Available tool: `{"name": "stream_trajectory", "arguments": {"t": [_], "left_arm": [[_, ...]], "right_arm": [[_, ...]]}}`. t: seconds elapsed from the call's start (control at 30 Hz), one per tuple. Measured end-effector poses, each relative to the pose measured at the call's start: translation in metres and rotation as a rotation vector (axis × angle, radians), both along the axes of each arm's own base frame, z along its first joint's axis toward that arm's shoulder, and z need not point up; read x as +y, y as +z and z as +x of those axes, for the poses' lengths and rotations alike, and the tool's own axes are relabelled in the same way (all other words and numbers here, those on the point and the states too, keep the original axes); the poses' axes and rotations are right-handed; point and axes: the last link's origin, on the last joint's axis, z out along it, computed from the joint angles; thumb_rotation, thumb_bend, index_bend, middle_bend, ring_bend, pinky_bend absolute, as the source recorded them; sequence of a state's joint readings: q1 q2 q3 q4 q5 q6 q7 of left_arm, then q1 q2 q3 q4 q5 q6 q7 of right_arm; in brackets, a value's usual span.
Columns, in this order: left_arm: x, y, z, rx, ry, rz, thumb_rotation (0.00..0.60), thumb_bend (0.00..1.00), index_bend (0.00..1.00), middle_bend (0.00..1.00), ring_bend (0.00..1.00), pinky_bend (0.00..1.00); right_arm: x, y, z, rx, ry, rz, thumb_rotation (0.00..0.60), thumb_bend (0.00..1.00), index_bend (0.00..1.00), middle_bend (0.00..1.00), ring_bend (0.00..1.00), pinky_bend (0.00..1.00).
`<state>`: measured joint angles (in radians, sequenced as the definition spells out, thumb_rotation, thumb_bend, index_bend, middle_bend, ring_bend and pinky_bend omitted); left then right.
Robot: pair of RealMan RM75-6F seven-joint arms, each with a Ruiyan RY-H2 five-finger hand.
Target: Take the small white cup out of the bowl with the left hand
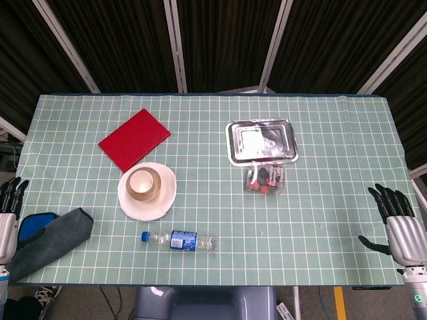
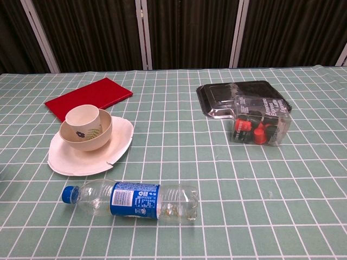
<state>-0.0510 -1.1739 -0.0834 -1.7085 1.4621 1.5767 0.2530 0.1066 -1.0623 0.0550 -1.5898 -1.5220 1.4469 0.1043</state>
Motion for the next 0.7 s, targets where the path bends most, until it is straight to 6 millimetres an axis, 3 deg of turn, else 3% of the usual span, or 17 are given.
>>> {"name": "stream_trajectory", "arguments": {"t": [0.43,0.5,0.7], "left_arm": [[0.003,-0.004,0.000,0.003,-0.004,-0.015,0.600,0.01,0.00,0.00,0.00,0.00],[0.006,-0.007,0.002,0.003,-0.018,-0.019,0.600,0.01,0.04,0.00,0.00,0.00],[0.024,-0.023,0.012,0.004,-0.055,-0.060,0.600,0.02,0.28,0.00,0.00,0.00]], "right_arm": [[0.001,0.002,0.001,-0.010,0.003,-0.007,0.600,0.03,0.04,0.00,0.00,0.00],[0.001,0.003,0.000,-0.012,-0.002,-0.009,0.600,0.03,0.04,0.00,0.00,0.00],[0.000,0.006,0.001,-0.028,-0.004,-0.015,0.600,0.03,0.04,0.00,0.00,0.00]]}}
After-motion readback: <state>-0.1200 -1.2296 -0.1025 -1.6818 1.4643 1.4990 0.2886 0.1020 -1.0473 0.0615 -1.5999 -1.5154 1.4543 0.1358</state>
